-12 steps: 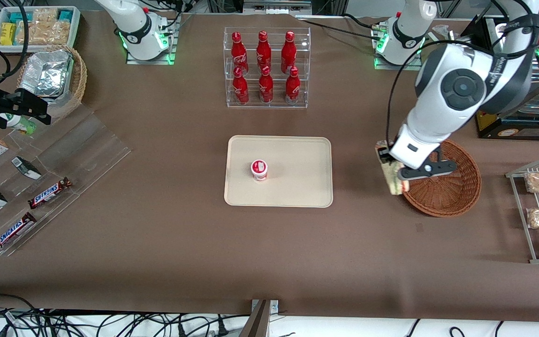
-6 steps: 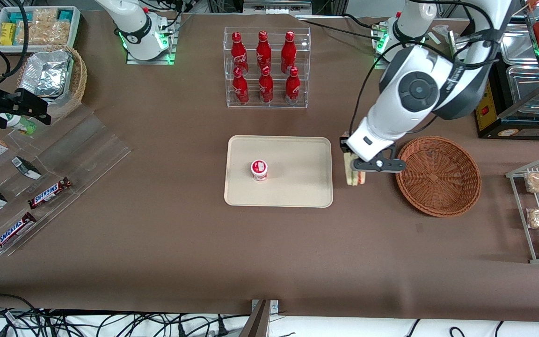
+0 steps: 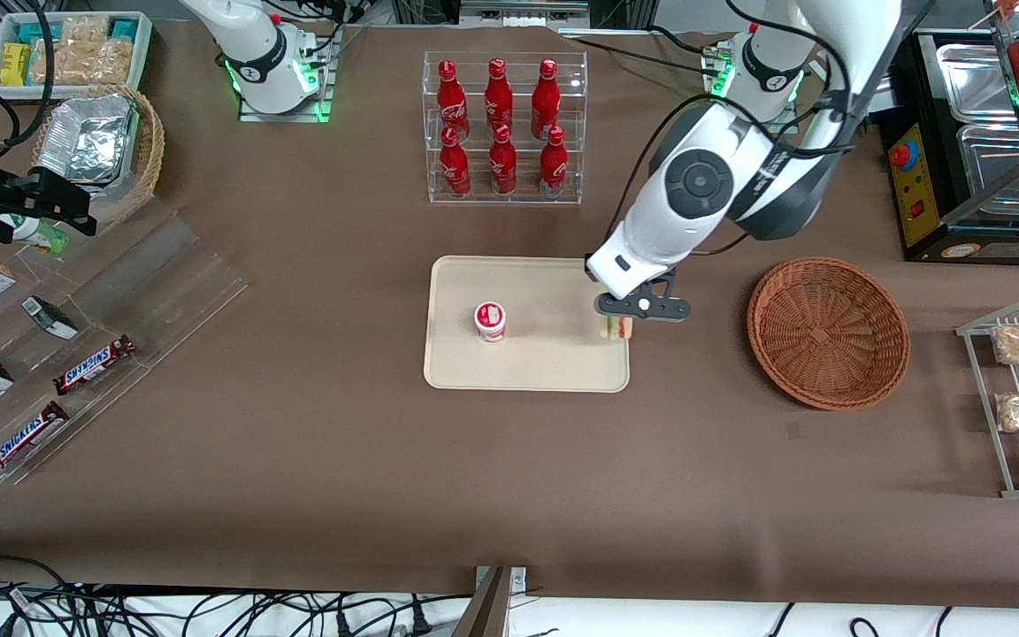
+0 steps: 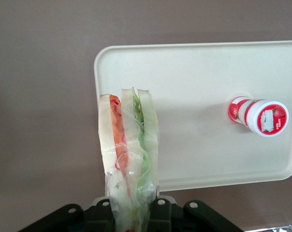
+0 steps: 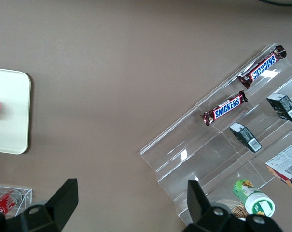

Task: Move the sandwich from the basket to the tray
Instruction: 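Carry the sandwich with the left gripper over to the cream tray, then lower the sandwich onto the tray beside the red cup and release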

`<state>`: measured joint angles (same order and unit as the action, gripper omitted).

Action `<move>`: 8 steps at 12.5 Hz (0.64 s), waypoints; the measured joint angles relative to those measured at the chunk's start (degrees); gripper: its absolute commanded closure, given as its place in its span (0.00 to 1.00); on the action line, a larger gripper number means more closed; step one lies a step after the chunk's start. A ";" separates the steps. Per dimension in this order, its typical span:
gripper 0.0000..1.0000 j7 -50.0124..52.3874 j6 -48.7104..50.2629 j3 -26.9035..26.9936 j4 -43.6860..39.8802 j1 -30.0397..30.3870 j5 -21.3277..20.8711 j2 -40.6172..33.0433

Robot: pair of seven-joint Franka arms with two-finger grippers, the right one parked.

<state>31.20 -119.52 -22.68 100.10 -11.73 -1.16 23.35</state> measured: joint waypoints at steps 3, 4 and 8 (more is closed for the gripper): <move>1.00 1.55 -3.85 0.05 -0.01 -1.70 -0.21 3.84; 1.00 2.64 -4.88 0.07 -0.02 -2.19 -1.17 5.05; 0.99 7.99 -7.85 0.06 -0.07 -4.55 -6.55 9.55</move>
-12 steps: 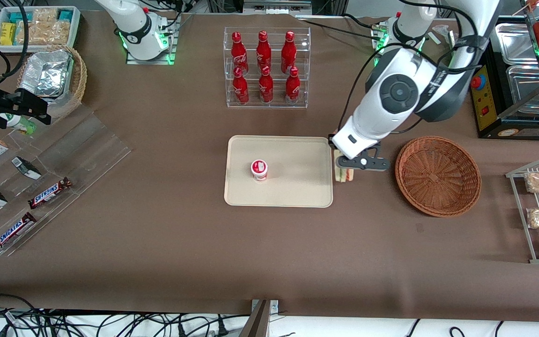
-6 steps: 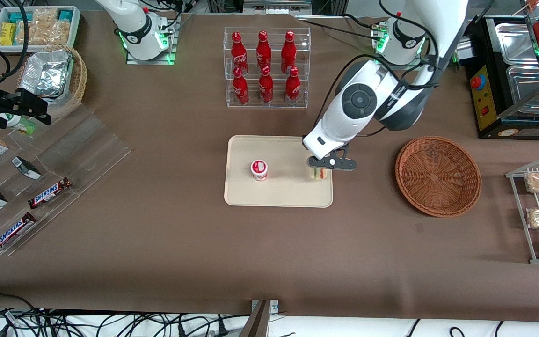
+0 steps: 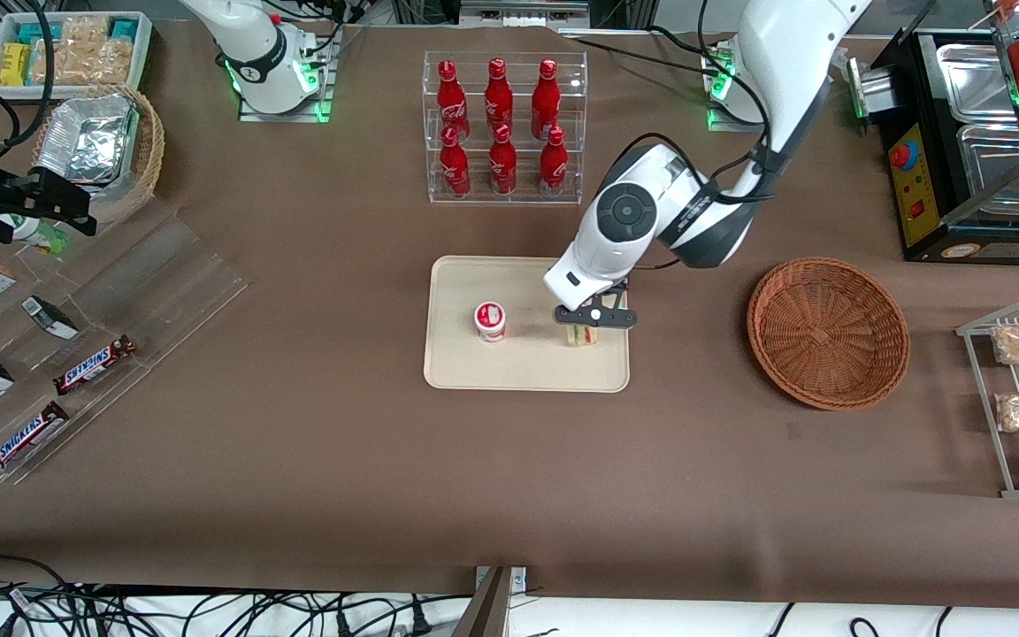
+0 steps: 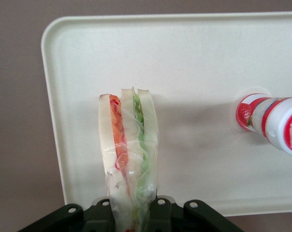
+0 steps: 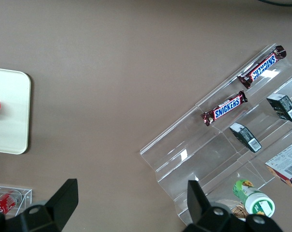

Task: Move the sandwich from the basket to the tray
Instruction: 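Lower the sandwich onto the tray beside the red cup and release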

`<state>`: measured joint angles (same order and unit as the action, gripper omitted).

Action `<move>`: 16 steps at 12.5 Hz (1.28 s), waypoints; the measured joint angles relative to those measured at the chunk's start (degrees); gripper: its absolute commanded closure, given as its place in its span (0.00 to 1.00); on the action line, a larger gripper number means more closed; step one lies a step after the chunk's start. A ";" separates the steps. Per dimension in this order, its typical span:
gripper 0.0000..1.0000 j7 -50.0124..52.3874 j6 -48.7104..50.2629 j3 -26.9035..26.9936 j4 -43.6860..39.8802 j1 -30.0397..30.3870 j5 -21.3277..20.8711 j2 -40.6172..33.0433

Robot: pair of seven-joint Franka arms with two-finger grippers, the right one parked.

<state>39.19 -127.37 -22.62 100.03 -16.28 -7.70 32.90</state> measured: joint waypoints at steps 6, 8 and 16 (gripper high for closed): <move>0.86 1.06 -2.40 0.07 -0.07 -0.42 -3.69 3.18; 0.62 1.25 -2.52 0.08 -0.08 -0.42 -3.82 3.54; 0.00 1.91 -2.77 0.10 -0.50 -0.66 -6.32 4.48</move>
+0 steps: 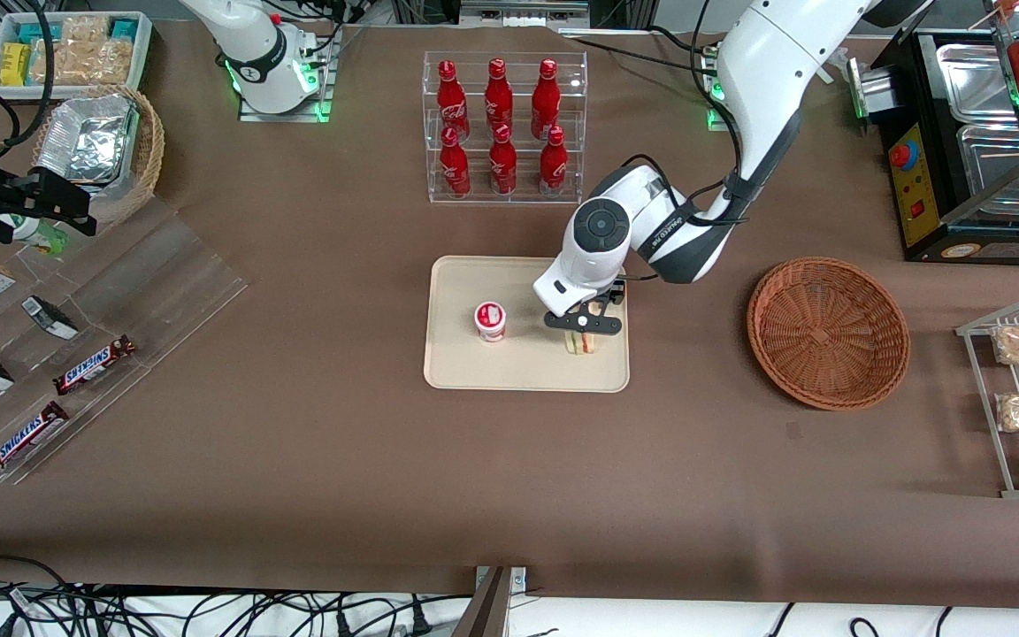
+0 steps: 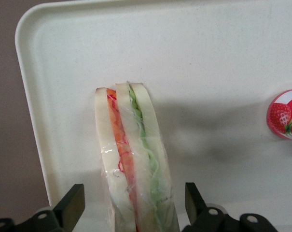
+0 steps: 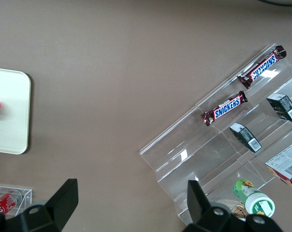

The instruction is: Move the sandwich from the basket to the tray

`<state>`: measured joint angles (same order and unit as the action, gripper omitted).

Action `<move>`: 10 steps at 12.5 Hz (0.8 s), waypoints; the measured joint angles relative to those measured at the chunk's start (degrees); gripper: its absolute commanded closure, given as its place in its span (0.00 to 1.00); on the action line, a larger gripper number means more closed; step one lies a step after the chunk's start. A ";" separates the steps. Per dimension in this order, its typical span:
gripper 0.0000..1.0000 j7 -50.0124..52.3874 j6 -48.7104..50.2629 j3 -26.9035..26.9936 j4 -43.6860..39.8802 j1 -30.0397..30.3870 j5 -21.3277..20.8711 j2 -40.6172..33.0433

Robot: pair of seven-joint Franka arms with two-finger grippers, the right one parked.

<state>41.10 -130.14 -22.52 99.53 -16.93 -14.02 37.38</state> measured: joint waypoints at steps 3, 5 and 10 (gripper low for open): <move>0.00 2.39 2.31 0.15 -1.76 0.36 -0.06 -1.22; 0.00 3.58 5.73 0.54 -2.49 1.25 -0.13 -3.94; 0.00 4.15 12.69 1.52 -2.70 7.95 -0.28 -12.97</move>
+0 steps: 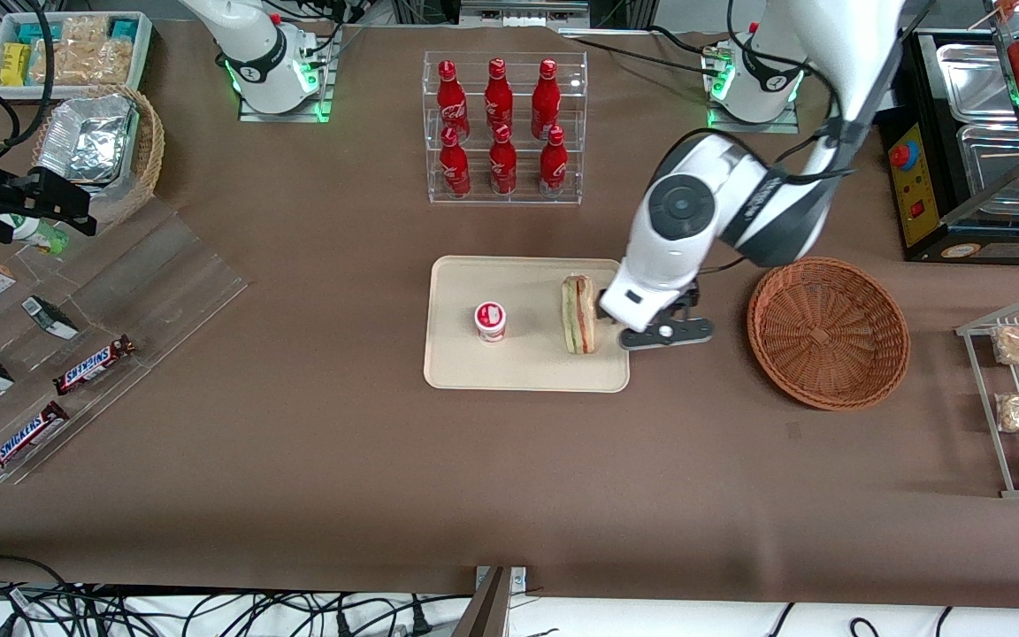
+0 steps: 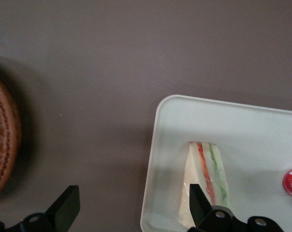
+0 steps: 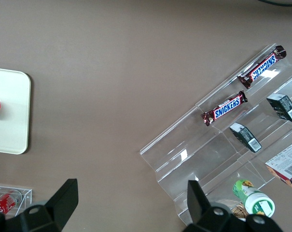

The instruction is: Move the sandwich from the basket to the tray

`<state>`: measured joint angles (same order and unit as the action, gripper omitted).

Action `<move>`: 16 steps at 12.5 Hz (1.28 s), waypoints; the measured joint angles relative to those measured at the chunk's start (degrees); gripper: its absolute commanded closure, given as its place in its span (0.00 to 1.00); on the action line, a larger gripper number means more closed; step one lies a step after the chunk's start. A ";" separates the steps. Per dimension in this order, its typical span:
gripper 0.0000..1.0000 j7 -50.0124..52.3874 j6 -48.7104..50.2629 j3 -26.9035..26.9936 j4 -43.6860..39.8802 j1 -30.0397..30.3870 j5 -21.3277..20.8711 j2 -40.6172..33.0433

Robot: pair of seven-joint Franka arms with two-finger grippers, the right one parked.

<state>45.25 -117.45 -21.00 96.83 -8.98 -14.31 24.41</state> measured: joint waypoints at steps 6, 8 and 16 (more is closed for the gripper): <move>0.00 -5.39 4.61 -0.11 0.05 8.35 0.18 -6.94; 0.00 -7.61 5.15 -0.14 0.05 9.90 0.79 -7.82; 0.00 -26.39 13.72 7.68 -0.02 11.51 8.96 -16.49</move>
<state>18.86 -103.73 -13.32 96.81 2.53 -5.35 7.91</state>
